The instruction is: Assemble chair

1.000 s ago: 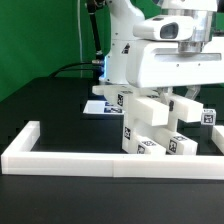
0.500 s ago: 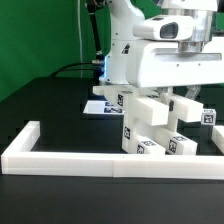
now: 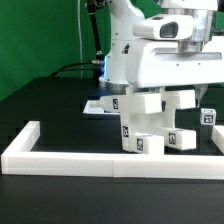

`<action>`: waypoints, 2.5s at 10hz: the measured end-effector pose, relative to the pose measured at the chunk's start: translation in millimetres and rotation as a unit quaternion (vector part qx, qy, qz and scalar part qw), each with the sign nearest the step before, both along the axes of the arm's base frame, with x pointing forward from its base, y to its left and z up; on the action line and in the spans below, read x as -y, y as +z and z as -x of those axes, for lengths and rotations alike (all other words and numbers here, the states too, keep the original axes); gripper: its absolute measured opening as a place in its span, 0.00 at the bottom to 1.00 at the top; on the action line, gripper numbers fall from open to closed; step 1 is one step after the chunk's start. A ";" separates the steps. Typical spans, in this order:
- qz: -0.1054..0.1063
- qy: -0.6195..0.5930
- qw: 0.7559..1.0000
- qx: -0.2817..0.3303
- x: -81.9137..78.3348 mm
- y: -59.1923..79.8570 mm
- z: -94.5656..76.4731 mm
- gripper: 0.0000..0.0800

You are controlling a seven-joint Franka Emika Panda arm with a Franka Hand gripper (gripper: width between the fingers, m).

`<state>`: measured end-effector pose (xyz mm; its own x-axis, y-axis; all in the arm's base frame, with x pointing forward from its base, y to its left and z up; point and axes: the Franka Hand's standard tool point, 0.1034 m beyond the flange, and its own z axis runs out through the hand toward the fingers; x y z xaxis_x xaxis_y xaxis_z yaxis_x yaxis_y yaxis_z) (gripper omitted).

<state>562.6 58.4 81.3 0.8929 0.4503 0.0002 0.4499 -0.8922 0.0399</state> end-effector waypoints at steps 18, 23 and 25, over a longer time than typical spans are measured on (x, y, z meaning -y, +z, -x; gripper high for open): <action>-0.020 -0.152 0.988 -0.003 -35.5 72.3 35.3 0.81; -0.015 -0.131 0.991 -0.002 -21.0 52.3 37.4 0.81; -0.010 -0.123 0.992 -0.005 -15.7 40.4 26.2 0.81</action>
Offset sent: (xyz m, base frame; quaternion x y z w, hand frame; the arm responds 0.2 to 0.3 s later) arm -0.0040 0.0008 0.0234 -0.0002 -0.0245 0.0109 0.9996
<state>536.4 74.1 121.7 0.9758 0.2185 -0.0017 0.2185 -0.9757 0.0176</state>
